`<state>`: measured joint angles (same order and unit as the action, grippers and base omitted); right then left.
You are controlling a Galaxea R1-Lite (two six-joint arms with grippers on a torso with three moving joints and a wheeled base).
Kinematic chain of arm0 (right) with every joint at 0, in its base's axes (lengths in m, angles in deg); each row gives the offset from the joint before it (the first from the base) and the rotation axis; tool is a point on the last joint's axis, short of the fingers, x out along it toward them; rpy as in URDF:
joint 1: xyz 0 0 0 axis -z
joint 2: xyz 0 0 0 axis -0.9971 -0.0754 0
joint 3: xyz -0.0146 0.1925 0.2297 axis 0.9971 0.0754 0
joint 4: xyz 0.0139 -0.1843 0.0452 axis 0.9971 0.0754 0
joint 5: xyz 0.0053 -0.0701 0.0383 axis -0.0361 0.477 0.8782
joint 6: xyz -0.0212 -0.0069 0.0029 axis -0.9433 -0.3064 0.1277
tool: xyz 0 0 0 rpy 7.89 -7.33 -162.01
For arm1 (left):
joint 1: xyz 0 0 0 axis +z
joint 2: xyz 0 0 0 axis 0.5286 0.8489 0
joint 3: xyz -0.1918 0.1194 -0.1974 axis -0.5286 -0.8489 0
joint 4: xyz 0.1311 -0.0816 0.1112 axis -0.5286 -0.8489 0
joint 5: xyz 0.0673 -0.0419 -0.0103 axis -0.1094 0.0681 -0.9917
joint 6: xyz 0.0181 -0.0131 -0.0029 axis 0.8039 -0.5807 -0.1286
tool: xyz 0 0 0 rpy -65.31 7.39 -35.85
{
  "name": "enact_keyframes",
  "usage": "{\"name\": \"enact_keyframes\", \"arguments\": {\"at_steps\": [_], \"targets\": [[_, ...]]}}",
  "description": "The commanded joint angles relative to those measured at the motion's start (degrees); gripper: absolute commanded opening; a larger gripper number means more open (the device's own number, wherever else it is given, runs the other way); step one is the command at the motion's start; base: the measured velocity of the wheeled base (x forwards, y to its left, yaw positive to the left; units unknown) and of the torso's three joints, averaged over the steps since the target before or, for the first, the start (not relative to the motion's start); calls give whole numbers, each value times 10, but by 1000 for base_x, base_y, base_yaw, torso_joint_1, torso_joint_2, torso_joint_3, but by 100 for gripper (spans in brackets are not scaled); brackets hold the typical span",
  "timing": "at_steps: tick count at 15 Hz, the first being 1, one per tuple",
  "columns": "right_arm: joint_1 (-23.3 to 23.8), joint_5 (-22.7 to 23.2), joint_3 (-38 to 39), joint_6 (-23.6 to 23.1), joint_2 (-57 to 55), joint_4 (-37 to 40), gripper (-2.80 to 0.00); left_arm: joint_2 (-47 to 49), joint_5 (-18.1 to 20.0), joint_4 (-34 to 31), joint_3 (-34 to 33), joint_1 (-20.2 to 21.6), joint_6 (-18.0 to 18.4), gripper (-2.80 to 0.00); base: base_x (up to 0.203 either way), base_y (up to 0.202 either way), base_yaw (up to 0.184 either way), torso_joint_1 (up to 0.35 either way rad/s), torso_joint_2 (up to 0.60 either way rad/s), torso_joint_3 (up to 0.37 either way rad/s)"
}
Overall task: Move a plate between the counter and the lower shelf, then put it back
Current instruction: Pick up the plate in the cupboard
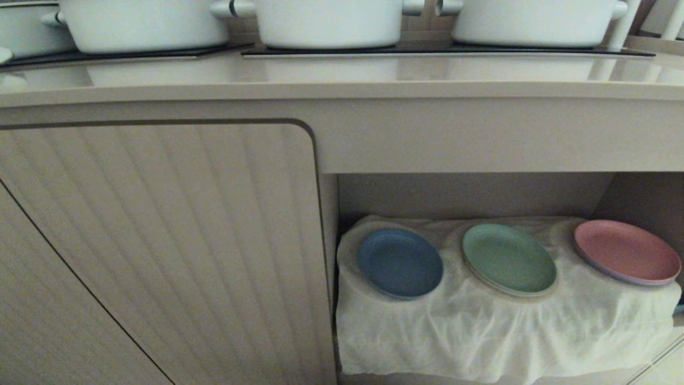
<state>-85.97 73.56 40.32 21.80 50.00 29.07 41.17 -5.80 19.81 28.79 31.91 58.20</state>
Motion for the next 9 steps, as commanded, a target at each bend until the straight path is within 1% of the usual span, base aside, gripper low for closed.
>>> {"name": "enact_keyframes", "arguments": {"at_steps": [1, 2, 3, 4, 6, 9], "targets": [[0, -1, 0, 0, -5, -3, -280, 0, 0, 0, 0, 0, -1, -280, 0, 0, 0, 0, 0, 0], [0, 0, 0, 2, -12, -15, -280, 0, 0, 0, 0, 0, -1, -280, 0, 0, 0, 0, 0, 0], [0, 3, 0, 16, -25, -31, -280, 0, 0, 0, 0, 0, -1, -280, 0, 0, 0, 0, 0, 0], [0, 3, 0, 27, -40, -37, -280, 0, 0, 0, 0, 0, -1, -280, 0, 0, 0, 0, 0, 0], [-1, 7, 0, 34, -77, -44, -280, 0, 0, 0, 0, 0, -1, -280, 0, 0, 0, 0, 0, 0], [-2, 35, -6, 45, -141, -48, -280, 0, 0, 0, 0, 0, -1, -280, 0, 0, 0, 0, 0, 0]]}}
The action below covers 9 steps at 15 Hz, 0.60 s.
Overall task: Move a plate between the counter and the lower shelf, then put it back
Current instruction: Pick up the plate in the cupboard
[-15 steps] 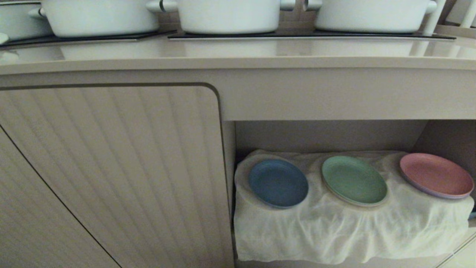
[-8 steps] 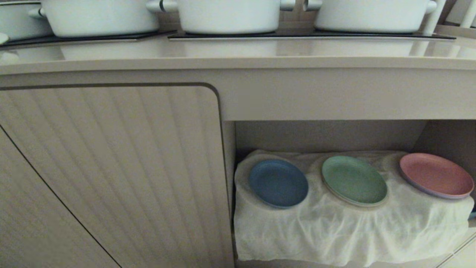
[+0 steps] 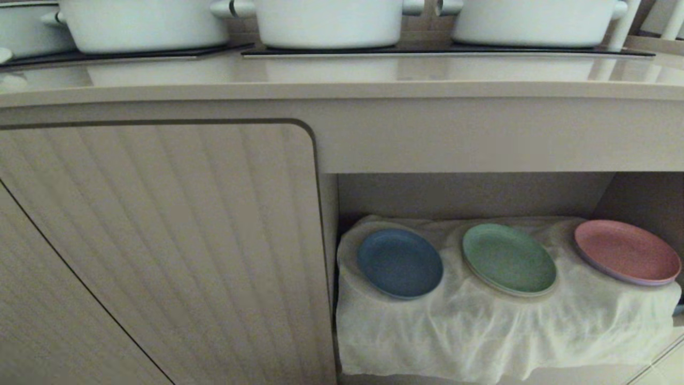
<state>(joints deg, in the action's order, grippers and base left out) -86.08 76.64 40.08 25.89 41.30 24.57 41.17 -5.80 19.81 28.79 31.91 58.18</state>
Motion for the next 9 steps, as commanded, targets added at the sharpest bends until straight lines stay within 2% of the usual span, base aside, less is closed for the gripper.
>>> {"name": "enact_keyframes", "arguments": {"at_steps": [1, 4, 6, 8, 9], "targets": [[-1, 15, -9, 13, -81, -4, -280, 0, 0, 0, 0, 0, 0, -280, 0, 0, 0, 0, 0, 0], [-1, 120, -33, 51, -152, 1, -280, 0, 0, 0, 0, 0, 0, -280, 0, 0, 0, 0, 0, 0], [-1, 199, -52, 60, -202, 24, -280, 0, 0, 0, 0, 0, 0, -280, 0, 0, 0, 0, 0, 0], [-1, 255, -68, 61, -249, 57, -280, 0, 0, 0, 0, 0, 0, -280, 0, 0, 0, 0, 0, 0], [-1, 269, -71, 61, -275, 62, -280, 0, 0, 0, 0, 0, 0, -280, 0, 0, 0, 0, 0, 0]]}}
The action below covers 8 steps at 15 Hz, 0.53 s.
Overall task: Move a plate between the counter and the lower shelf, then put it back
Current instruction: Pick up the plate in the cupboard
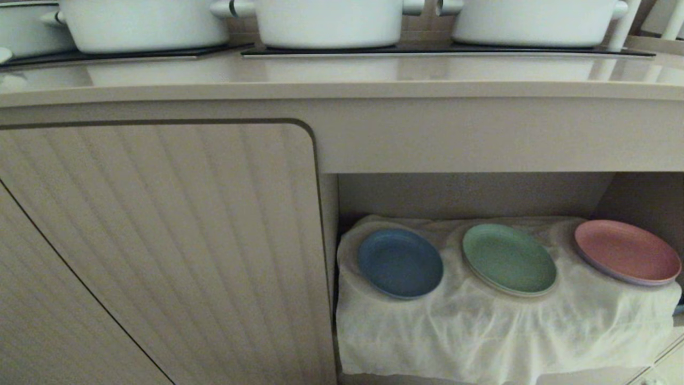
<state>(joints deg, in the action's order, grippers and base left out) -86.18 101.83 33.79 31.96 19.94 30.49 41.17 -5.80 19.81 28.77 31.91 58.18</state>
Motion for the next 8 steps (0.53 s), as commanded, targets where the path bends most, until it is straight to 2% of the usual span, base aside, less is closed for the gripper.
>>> {"name": "enact_keyframes", "arguments": {"at_steps": [1, 8], "targets": [[0, 23, -8, 1, -88, 4, -280, 0, 0, 0, 0, 0, -1, -280, 0, 0, 0, 0, 0, 0], [-20, 29, -8, -12, -263, -23, -280, 0, 0, 0, 0, 0, -1, -280, 0, 0, 0, 0, 0, 0]]}}
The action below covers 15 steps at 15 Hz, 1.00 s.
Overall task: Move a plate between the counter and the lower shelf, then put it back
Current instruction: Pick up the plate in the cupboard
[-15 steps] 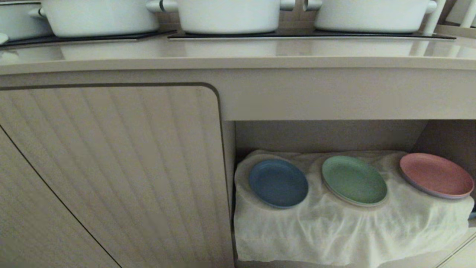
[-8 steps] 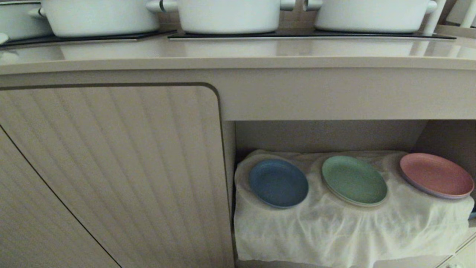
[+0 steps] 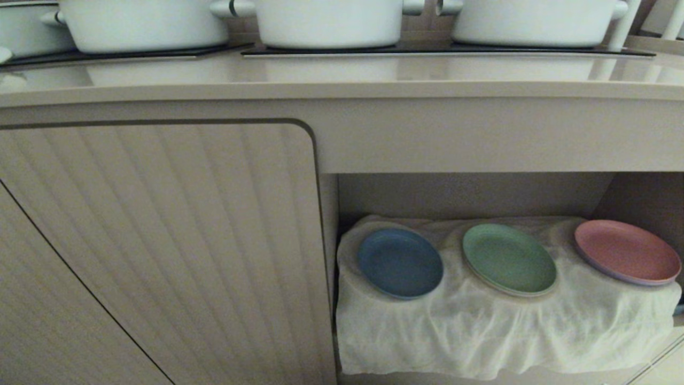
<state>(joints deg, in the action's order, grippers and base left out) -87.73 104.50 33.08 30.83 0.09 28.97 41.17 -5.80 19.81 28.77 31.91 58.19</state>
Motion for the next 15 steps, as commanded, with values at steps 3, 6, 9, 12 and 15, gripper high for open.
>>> {"name": "enact_keyframes", "arguments": {"at_steps": [3, 6, 9, 12, 15], "targets": [[-18, 2, 0, -4, -159, -77, -280, 0, 0, 0, 0, 0, -1, -280, 0, 0, 0, 0, 0, 0], [-42, 2, 0, -5, -239, -161, -280, 0, 0, 0, 0, 0, -1, -280, 0, 0, 0, 0, 0, 0], [-58, 1, 0, -7, -317, -248, -280, 0, 0, 0, 0, 0, -1, -280, 0, 0, 0, 0, 0, 0], [-62, 0, -3, -6, -392, -341, -280, 0, 0, 0, 0, 0, -1, -280, 0, 0, 0, 0, 0, 0], [-63, -4, -39, -2, -442, -363, -280, 0, 0, 0, 0, 0, -1, -280, 0, 0, 0, 0, 0, 0]]}}
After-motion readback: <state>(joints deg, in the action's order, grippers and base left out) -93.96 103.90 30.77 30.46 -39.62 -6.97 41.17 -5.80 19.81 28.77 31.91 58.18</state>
